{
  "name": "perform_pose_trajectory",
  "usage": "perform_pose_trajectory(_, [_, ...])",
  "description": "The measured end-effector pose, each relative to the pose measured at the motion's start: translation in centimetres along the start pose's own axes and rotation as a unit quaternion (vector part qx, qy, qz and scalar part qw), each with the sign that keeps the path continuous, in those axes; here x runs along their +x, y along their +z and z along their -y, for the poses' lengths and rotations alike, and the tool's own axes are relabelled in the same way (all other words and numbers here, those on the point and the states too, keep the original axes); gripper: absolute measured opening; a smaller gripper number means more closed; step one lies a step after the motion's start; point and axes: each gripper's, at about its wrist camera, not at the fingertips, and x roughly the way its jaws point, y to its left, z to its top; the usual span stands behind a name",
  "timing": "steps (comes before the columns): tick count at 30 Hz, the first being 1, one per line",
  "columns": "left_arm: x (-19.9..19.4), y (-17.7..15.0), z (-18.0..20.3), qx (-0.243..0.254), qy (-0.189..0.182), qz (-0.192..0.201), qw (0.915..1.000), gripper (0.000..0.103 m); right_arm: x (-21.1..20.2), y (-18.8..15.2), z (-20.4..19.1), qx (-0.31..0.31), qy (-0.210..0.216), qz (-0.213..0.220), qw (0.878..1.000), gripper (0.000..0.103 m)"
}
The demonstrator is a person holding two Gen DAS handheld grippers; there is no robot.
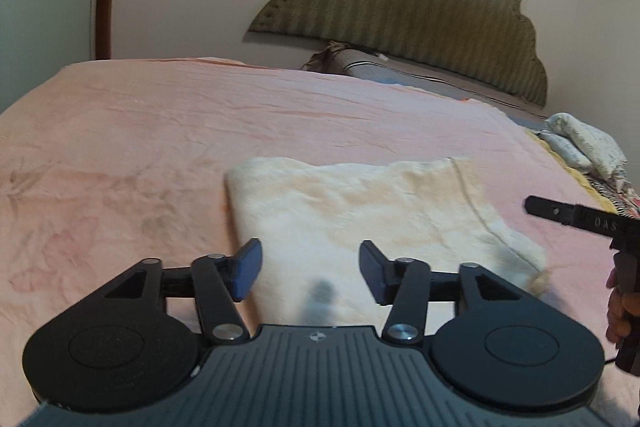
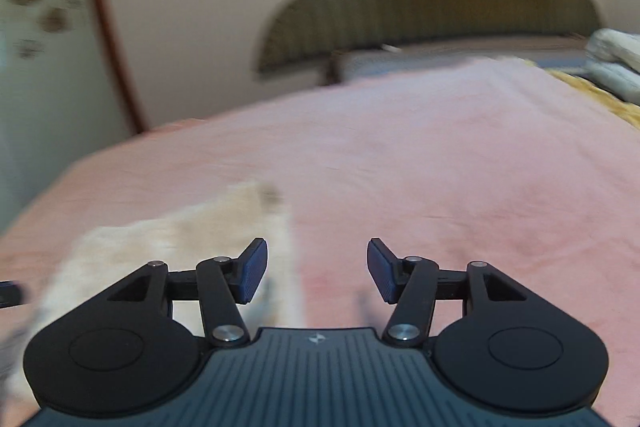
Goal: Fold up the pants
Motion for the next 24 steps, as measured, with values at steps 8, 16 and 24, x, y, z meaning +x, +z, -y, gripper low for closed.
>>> perform_pose_trajectory(8, [1.0,-3.6,4.4,0.074,0.02,-0.03,0.9966,0.076,1.0,-3.9,-4.4,-0.1,0.01,-0.083,0.992,0.055])
perform_pose_trajectory(16, [-0.8,-4.8,4.8,0.034,0.049,-0.014,0.9981,0.09,-4.7,-4.0,-6.0,-0.066,0.03,-0.037,0.997,0.091])
perform_pose_trajectory(24, [-2.2,-6.7,5.1,0.03,0.06,-0.029,0.9973,0.094,-7.2,-6.4,-7.2,-0.055,0.041,-0.072,0.995,0.095])
